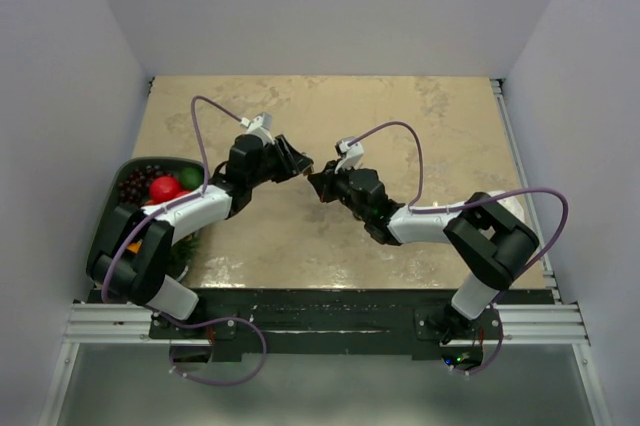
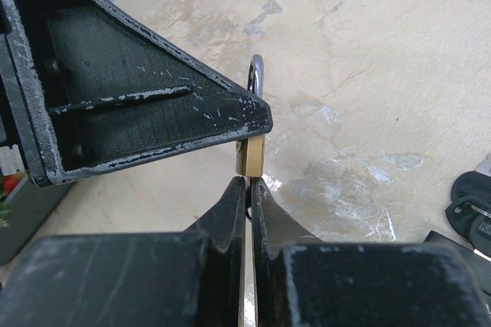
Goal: Unlock with the key
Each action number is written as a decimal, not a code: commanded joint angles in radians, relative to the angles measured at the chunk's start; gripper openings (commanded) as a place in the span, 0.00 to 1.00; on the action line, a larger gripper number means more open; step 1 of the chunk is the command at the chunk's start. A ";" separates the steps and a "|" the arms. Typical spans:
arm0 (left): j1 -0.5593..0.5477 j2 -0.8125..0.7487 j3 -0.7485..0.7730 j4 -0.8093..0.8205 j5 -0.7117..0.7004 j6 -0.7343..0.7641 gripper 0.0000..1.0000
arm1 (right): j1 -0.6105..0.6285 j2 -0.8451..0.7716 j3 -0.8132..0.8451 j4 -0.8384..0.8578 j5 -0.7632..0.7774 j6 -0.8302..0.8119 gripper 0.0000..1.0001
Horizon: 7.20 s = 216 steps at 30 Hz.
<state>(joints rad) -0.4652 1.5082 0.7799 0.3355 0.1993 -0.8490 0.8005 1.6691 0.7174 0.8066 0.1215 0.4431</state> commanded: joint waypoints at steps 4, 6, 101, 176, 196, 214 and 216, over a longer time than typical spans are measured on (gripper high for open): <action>-0.006 0.015 0.035 -0.052 0.085 0.030 0.00 | 0.008 -0.045 0.048 0.099 0.015 -0.011 0.01; 0.003 0.014 0.039 -0.069 0.072 0.037 0.00 | 0.009 -0.057 0.044 0.063 0.014 0.009 0.06; 0.059 -0.042 0.012 0.006 0.133 0.036 0.00 | -0.014 0.011 0.106 -0.162 -0.075 0.184 0.00; -0.023 -0.005 0.045 0.523 0.663 -0.001 0.00 | -0.167 -0.172 -0.065 0.295 -0.399 0.296 0.00; -0.036 -0.003 0.044 0.525 0.661 -0.036 0.00 | -0.187 -0.287 -0.068 0.181 -0.370 0.227 0.00; -0.056 -0.054 0.025 0.619 0.720 -0.151 0.00 | -0.225 -0.309 -0.075 0.338 -0.537 0.333 0.00; -0.061 -0.060 0.022 0.631 0.721 -0.162 0.00 | -0.230 -0.309 -0.081 0.358 -0.540 0.341 0.00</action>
<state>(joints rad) -0.4381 1.4906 0.8143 0.9176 0.7292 -0.9344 0.5755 1.3846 0.6167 1.0203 -0.4385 0.7799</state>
